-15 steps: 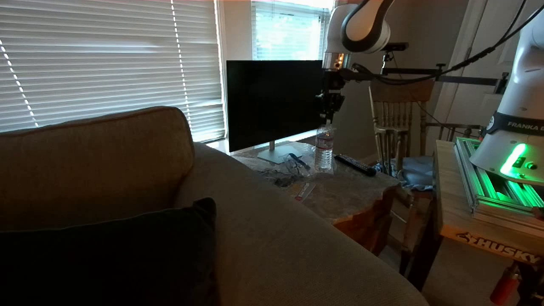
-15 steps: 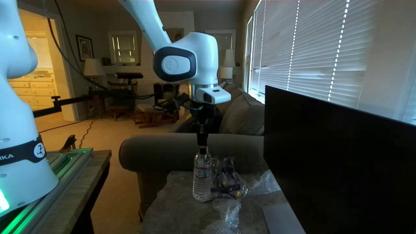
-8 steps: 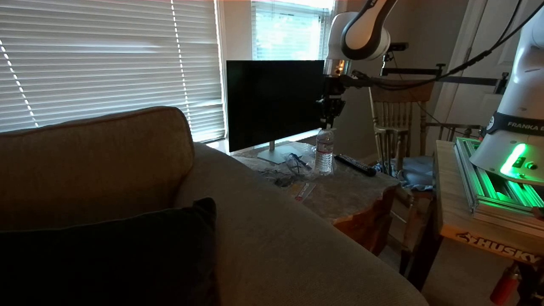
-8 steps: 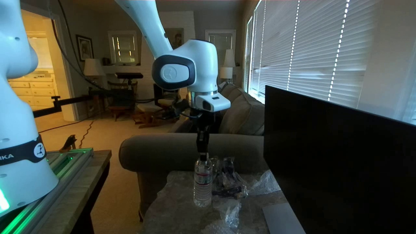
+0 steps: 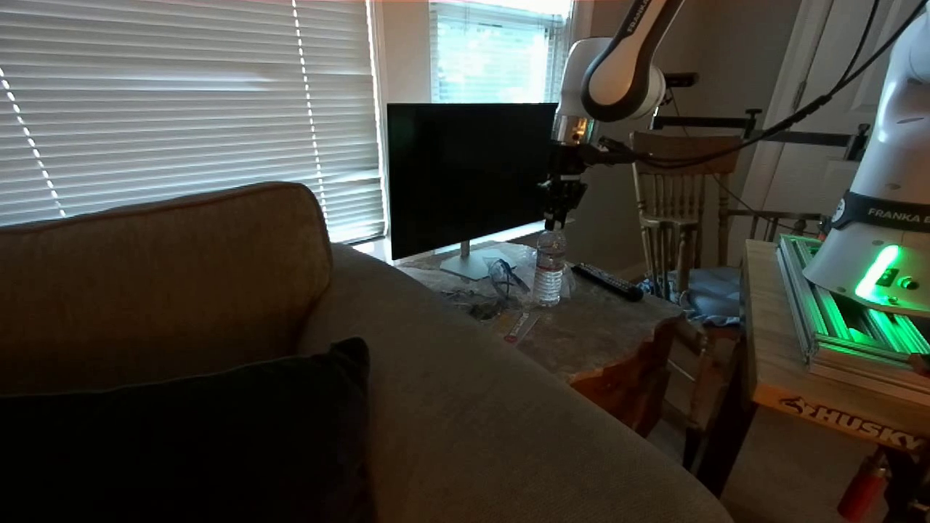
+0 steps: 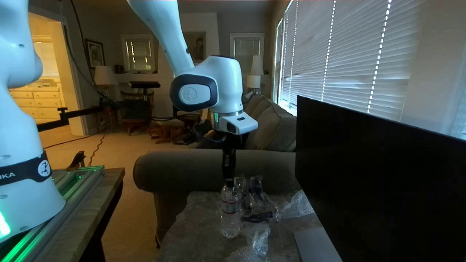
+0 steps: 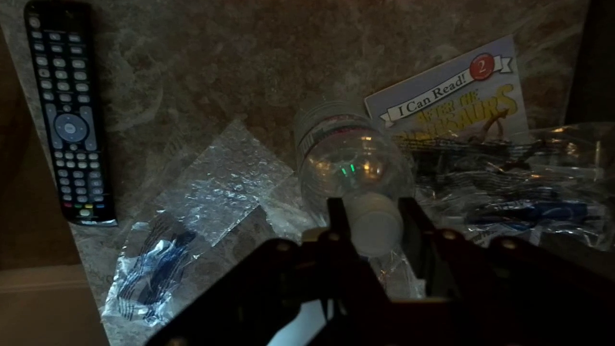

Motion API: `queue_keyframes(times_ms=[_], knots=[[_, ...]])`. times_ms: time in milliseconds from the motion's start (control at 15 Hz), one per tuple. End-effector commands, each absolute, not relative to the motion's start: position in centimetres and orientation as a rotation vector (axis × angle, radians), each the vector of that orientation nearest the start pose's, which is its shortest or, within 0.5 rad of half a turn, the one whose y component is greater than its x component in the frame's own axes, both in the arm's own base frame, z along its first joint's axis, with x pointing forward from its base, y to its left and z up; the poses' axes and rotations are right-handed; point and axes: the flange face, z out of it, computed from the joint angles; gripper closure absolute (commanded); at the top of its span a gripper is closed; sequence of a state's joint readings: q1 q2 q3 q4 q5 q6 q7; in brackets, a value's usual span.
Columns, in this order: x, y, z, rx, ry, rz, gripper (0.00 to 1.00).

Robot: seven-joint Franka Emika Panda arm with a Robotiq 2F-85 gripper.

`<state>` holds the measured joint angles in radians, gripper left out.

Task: Put the bottle on the tv stand

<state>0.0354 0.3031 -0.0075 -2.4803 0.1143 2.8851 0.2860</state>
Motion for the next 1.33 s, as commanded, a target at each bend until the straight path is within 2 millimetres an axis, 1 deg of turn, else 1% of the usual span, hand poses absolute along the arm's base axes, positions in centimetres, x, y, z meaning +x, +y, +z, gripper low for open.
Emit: queue_keyframes(times_ms=[0,667,733,800,933,1133,1200,1267], knots=[[48.9,1.1,17.7,-3.024,0.549,-0.201,0.92],[49.0,1.4,16.3,-3.031,0.516,-0.204,0.92],[49.0,1.4,16.3,-3.031,0.514,-0.214,0.44],[49.0,1.5,16.2,-3.037,0.501,-0.222,0.43],[49.0,1.6,16.6,-3.036,0.476,-0.247,0.30],[48.6,1.9,18.0,-3.043,0.425,-0.236,0.08],[48.4,1.9,18.5,-3.054,0.401,-0.208,0.02],[48.1,1.9,19.2,-3.062,0.387,-0.173,0.00]])
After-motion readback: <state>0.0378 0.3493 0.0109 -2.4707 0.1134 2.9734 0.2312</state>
